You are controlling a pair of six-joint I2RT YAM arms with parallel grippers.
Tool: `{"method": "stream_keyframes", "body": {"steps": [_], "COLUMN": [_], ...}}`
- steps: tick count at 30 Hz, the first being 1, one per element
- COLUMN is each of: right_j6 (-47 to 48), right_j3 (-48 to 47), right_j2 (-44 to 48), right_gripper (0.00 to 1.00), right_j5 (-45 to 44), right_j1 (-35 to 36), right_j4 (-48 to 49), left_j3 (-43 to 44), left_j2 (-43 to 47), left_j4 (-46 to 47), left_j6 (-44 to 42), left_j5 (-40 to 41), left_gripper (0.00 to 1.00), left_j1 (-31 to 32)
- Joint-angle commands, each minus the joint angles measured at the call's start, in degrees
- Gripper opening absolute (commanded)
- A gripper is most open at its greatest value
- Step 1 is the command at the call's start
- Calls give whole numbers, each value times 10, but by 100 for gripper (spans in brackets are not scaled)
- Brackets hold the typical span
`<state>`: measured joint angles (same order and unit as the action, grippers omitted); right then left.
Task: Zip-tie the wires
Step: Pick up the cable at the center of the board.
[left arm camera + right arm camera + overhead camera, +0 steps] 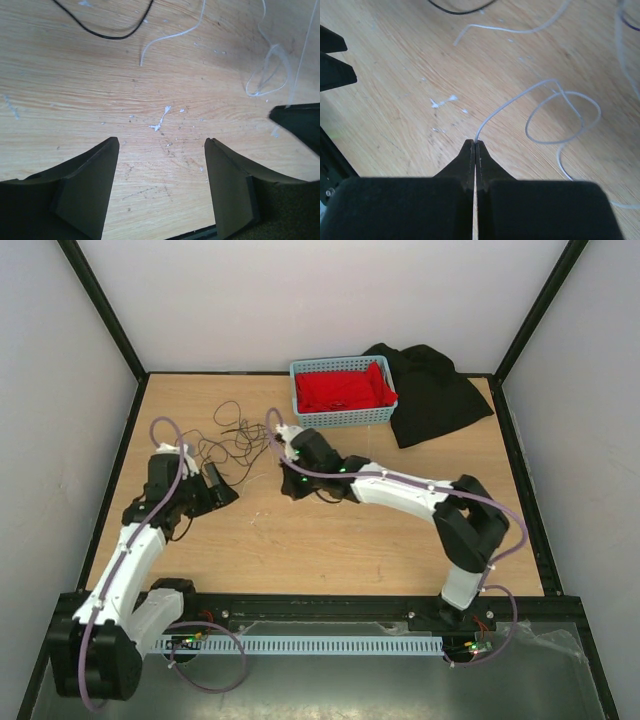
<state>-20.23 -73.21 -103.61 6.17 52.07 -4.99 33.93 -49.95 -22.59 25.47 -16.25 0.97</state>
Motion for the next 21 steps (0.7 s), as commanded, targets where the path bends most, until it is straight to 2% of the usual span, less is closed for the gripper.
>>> {"method": "stream_keyframes", "body": {"steps": [1,8,12,21], "right_j6": [18,33,41,49], "right_j3": [64,158,188,213], "right_j2": [52,137,182,259], "right_gripper": [0,0,0,0], "right_j5": [24,17,13,12], "right_j1": [-32,-70,-85,-94], "right_j4": [-39,-48,-58,-73], "left_j3": [32,126,182,249], "left_j2": [-56,-232,-336,-448], "left_j4": [29,59,61,76], "left_j6": [-27,-120,-150,-225], "left_j5": [46,204,217,220], "left_gripper": [71,70,67,66], "left_j1": [53,169,181,222]}}
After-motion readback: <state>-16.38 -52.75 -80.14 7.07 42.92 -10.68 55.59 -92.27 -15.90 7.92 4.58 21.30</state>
